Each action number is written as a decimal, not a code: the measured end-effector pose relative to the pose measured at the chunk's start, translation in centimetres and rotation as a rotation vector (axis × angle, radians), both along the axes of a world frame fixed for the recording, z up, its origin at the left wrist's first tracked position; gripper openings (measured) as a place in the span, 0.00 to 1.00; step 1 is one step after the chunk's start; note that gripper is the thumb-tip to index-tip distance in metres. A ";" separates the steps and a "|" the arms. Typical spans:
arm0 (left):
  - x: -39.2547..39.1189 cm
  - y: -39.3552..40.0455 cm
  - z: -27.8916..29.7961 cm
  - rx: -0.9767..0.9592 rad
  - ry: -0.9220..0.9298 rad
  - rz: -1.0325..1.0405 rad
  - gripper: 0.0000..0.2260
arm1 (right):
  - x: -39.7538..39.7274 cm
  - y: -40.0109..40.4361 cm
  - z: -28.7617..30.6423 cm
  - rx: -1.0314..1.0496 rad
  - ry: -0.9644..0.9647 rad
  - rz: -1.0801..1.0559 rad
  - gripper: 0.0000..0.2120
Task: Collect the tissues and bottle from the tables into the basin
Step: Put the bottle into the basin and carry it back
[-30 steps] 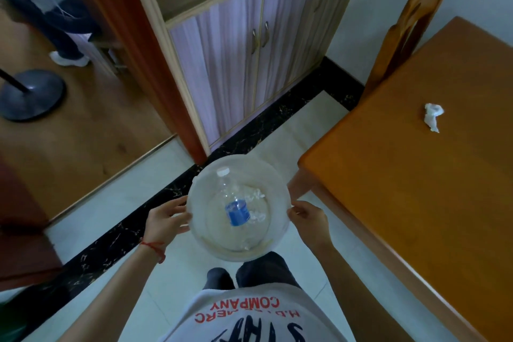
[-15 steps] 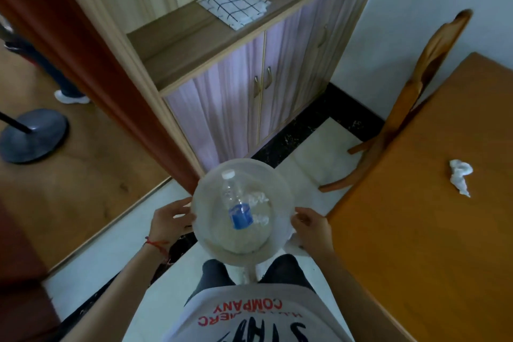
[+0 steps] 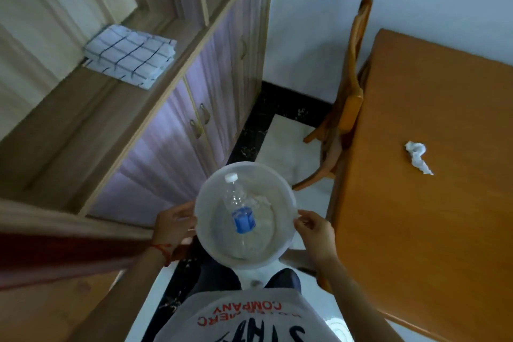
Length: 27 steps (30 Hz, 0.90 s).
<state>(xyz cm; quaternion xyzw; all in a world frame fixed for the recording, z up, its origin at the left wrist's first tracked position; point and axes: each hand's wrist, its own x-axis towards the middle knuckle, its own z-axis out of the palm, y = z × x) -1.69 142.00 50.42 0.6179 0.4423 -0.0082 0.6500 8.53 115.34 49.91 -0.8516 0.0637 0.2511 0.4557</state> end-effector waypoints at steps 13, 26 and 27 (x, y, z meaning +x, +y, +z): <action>14.0 1.2 0.0 -0.068 0.000 -0.307 0.18 | 4.6 -0.3 0.4 -0.027 -0.091 -0.328 0.12; 21.8 -2.0 -1.1 -0.106 0.034 -0.311 0.19 | 11.5 -4.2 1.4 -0.036 -0.153 -0.302 0.04; 22.1 -2.2 -1.0 -0.106 0.032 -0.307 0.19 | 12.1 -4.7 1.6 -0.044 -0.160 -0.323 0.05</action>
